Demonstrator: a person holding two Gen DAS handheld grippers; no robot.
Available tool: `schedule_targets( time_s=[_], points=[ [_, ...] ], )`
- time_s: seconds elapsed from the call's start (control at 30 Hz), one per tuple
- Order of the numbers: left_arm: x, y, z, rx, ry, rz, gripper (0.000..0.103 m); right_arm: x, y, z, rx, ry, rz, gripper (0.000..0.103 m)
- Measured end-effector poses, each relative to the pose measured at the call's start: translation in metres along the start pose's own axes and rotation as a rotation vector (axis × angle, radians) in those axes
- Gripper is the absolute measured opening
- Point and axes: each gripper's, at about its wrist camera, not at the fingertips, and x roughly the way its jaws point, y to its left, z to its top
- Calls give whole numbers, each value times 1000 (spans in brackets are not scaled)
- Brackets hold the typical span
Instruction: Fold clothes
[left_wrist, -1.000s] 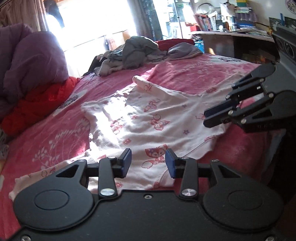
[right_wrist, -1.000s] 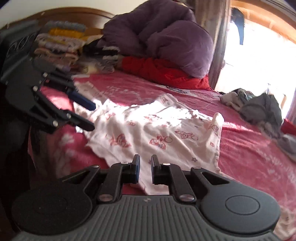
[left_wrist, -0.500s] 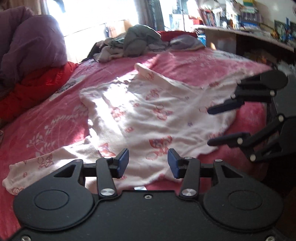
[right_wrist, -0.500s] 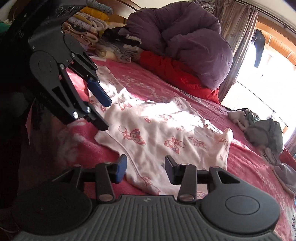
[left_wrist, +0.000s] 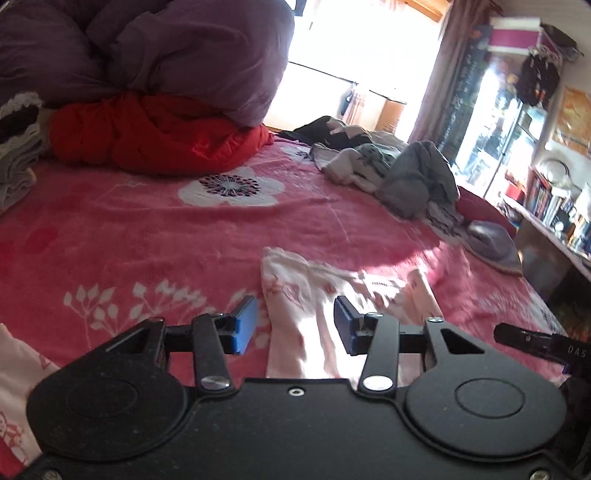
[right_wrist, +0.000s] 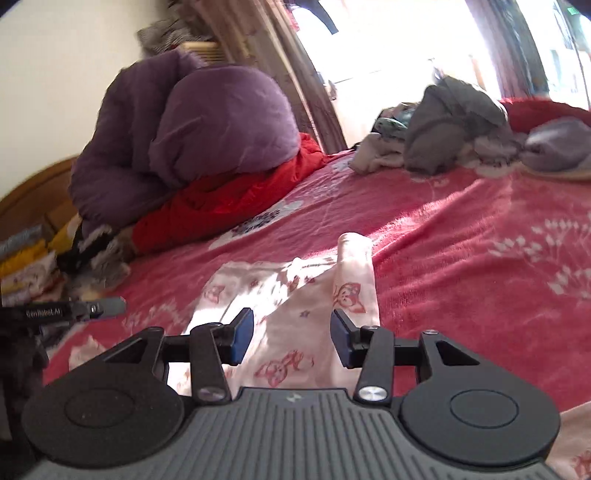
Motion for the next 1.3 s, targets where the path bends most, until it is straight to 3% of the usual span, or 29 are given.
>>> schedule_targets(
  time_s=[0.1,0.2,0.33,0.57,0.73,0.9,1.03,1.1,1.17,1.3],
  points=[
    [28,15,18,-95,-7,-4,35,25,-20,21,82,-26,1,47],
    [59,29,29,-181,20,-30,35,48,-41,42,147,-64,5,47],
    [98,41,33,-237,75,-69,35,77,-72,57,221,-33,5,47],
    [136,69,26,-371,166,-181,35,119,-105,56,311,60,28,49],
    [147,86,27,-462,181,-228,35,141,-116,50,374,109,85,50],
    [155,86,23,-452,202,-228,35,147,-121,48,397,120,139,52],
    [156,83,21,-421,192,-220,30,146,-123,47,396,108,140,43],
    [157,77,21,-378,196,-210,13,146,-123,47,380,115,159,34],
    [157,74,21,-353,195,-207,7,147,-121,48,360,119,187,11],
    [156,72,22,-333,181,-204,6,139,-122,52,356,80,199,5]
  ],
)
